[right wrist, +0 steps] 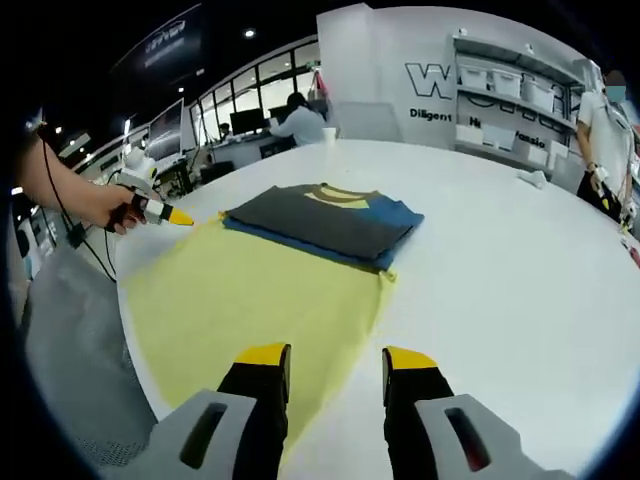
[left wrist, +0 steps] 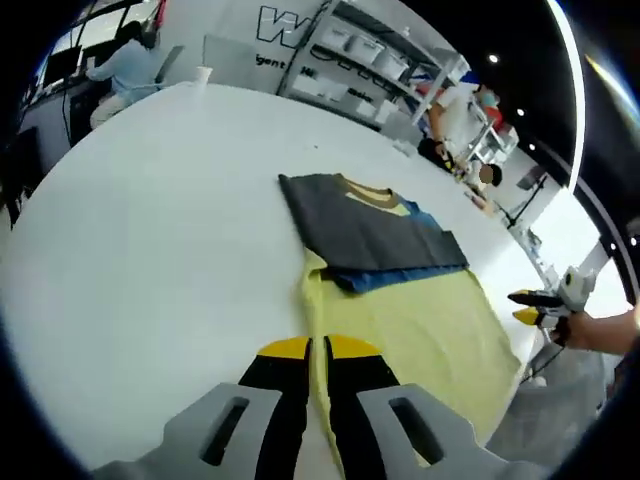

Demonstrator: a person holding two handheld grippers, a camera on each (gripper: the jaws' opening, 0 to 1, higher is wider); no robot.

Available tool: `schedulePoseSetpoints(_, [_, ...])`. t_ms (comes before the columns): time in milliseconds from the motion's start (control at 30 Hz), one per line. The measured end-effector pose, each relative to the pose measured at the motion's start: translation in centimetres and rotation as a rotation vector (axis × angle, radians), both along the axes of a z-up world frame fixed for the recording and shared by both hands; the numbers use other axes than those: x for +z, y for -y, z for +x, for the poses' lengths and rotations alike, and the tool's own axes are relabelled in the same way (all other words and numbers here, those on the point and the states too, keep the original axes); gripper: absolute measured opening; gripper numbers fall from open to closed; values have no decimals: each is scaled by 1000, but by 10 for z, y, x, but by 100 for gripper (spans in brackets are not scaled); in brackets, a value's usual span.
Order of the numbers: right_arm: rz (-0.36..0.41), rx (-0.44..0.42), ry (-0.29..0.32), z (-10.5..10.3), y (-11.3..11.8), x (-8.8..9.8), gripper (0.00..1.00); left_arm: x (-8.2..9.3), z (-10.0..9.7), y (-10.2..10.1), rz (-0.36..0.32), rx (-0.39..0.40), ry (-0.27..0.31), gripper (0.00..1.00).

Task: Fold the garment on the visible template until the final outline fits inside the template.

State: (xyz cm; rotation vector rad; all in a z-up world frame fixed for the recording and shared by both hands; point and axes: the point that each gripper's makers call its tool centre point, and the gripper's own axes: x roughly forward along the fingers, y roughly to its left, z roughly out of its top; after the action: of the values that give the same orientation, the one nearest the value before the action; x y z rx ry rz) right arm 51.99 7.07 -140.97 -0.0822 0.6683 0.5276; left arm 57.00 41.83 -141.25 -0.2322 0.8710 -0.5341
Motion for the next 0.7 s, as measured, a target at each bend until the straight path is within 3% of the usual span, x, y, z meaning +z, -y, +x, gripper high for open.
schedulePoseSetpoints(233, [10, 54, -67, -25, -1, -8, 29, -7, -43, -11, 30, -96, -112, 8])
schedulePoseSetpoints(300, [33, 76, -99, -36, -4, -8, 27, -10, -55, -14, 19, -115, -171, 11])
schedulePoseSetpoints(433, [40, 126, -143, -56, -7, -12, 24, -11, -71, -14, 37, -151, -192, 12])
schedulePoseSetpoints(700, [34, 191, -241, -91, -9, -19, 21, -22, -110, -11, 57, -218, -316, 13])
